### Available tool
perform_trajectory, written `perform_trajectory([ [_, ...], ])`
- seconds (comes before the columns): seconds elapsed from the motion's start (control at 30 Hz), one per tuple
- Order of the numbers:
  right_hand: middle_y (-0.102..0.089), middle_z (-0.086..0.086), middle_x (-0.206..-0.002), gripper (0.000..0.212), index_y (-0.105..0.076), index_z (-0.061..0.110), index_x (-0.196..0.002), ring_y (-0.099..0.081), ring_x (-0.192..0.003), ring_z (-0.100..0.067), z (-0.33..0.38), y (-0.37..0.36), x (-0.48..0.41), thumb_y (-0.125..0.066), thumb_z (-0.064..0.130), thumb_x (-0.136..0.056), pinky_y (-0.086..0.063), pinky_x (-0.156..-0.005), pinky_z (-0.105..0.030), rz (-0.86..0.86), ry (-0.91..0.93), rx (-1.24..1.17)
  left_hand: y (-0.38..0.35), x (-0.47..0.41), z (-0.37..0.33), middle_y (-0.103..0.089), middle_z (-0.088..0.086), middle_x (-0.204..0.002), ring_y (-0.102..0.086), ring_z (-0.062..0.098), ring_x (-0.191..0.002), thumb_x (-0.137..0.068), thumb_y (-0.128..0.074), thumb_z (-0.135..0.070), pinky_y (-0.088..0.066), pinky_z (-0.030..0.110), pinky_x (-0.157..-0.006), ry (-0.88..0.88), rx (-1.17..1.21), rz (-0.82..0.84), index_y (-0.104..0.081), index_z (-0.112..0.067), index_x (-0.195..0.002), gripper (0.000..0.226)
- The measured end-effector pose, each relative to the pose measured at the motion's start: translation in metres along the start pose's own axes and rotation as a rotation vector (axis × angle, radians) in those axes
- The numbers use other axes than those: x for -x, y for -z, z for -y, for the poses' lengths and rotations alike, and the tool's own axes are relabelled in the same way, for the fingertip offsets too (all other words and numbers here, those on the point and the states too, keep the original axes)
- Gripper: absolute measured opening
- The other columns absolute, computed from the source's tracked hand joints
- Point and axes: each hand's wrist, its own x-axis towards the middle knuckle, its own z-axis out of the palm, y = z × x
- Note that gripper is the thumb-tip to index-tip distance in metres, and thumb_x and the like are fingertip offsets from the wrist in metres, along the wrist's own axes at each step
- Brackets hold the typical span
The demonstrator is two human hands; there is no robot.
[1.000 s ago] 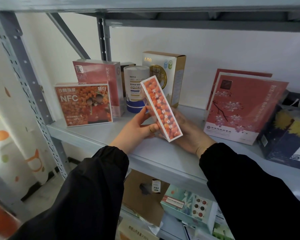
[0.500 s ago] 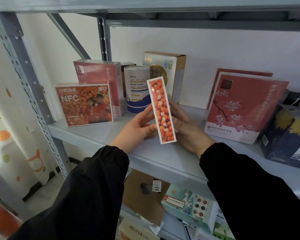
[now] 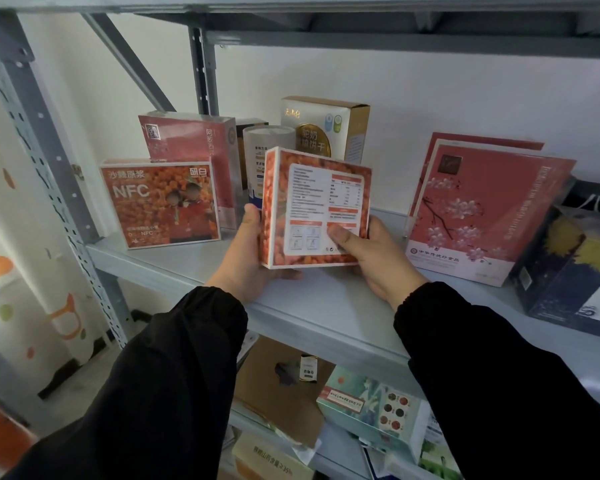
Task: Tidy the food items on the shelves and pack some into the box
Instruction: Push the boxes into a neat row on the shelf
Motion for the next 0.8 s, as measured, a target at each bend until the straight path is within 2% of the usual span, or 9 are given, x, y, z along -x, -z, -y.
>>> perform_trajectory([
  [0.07,-0.075,0.0,-0.125,0.063,-0.057,0.015,-0.136,-0.072,-0.115,-0.02,0.002,-0.001,0.001,-0.085,0.039,-0.084,-0.055,-0.105,-0.05,-0.058,0.001,0.028,0.001,0.0,-0.002,-0.077,0.005,-0.119,-0.076,0.028,-0.1,-0.102,-0.011,-0.068,-0.062,0.04,-0.067,-0.019,0.031,-0.018,-0.059,-0.026,-0.14,0.074],
  [0.17,-0.078,-0.001,-0.115,0.043,-0.057,0.021,-0.132,-0.077,-0.103,-0.023,0.01,-0.004,0.006,-0.059,0.051,-0.101,-0.06,-0.095,-0.054,-0.111,-0.035,-0.009,0.0,0.003,-0.005,-0.072,0.004,-0.131,-0.071,0.033,-0.117,-0.105,-0.013,-0.066,-0.06,0.049,-0.081,-0.03,0.157,-0.017,-0.058,-0.033,-0.138,0.065],
  [0.27,-0.078,-0.002,-0.117,0.048,-0.058,0.024,-0.136,-0.077,-0.104,-0.025,0.019,-0.007,0.012,-0.037,0.057,-0.107,-0.059,-0.097,-0.055,-0.136,-0.038,-0.063,0.001,0.002,-0.005,-0.07,0.006,-0.134,-0.067,0.039,-0.122,-0.103,-0.013,-0.069,-0.056,0.05,-0.078,-0.033,0.194,-0.024,-0.059,-0.034,-0.137,0.067],
  [0.37,-0.078,-0.002,-0.118,0.051,-0.064,0.032,-0.13,-0.076,-0.107,-0.026,0.026,-0.009,0.018,-0.024,0.056,-0.11,-0.054,-0.101,-0.062,-0.083,-0.067,-0.134,0.0,0.004,-0.006,-0.071,0.007,-0.133,-0.067,0.04,-0.12,-0.103,-0.013,-0.069,-0.06,0.047,-0.069,-0.024,0.238,-0.02,-0.063,-0.034,-0.13,0.066],
  [0.43,-0.077,-0.003,-0.121,0.053,-0.067,0.037,-0.125,-0.074,-0.111,-0.029,0.029,-0.009,0.02,-0.021,0.057,-0.11,-0.044,-0.106,-0.073,-0.029,-0.068,-0.183,-0.002,0.005,-0.006,-0.074,0.005,-0.128,-0.071,0.033,-0.115,-0.104,-0.016,-0.067,-0.055,0.059,-0.093,-0.024,0.293,-0.035,-0.064,-0.033,-0.126,0.063],
  [0.5,-0.074,-0.004,-0.127,0.054,-0.065,0.033,-0.131,-0.071,-0.117,-0.029,0.03,-0.009,0.02,-0.02,0.055,-0.11,-0.044,-0.108,-0.07,-0.005,-0.051,-0.24,0.0,0.004,-0.003,-0.074,0.004,-0.127,-0.07,0.03,-0.118,-0.104,-0.019,-0.067,-0.045,0.062,-0.11,-0.03,0.302,-0.021,-0.064,-0.032,-0.127,0.061],
  [0.6,-0.074,-0.005,-0.127,0.055,-0.063,0.025,-0.133,-0.07,-0.12,-0.026,0.026,-0.008,0.018,-0.019,0.05,-0.111,-0.053,-0.104,-0.055,-0.015,-0.002,-0.247,0.0,0.004,-0.001,-0.077,0.002,-0.119,-0.073,0.025,-0.112,-0.105,-0.018,-0.064,-0.051,0.053,-0.106,-0.039,0.298,0.006,-0.064,-0.03,-0.123,0.06],
  [0.67,-0.074,-0.007,-0.127,0.055,-0.066,0.025,-0.13,-0.069,-0.121,-0.027,0.025,-0.009,0.018,-0.02,0.049,-0.11,-0.055,-0.101,-0.051,-0.006,0.019,-0.257,0.001,0.006,0.0,-0.076,0.002,-0.121,-0.072,0.025,-0.114,-0.104,-0.017,-0.066,-0.054,0.049,-0.104,-0.035,0.29,0.024,-0.062,-0.029,-0.126,0.062],
  [0.8,-0.075,-0.008,-0.124,0.055,-0.07,0.025,-0.123,-0.07,-0.119,-0.029,0.021,-0.01,0.016,-0.023,0.049,-0.109,-0.055,-0.098,-0.05,-0.007,0.041,-0.27,0.003,0.005,0.003,-0.067,0.011,-0.138,-0.062,0.034,-0.13,-0.102,-0.03,-0.067,-0.041,0.059,-0.116,-0.026,0.313,0.06,-0.06,-0.024,-0.138,0.064],
])
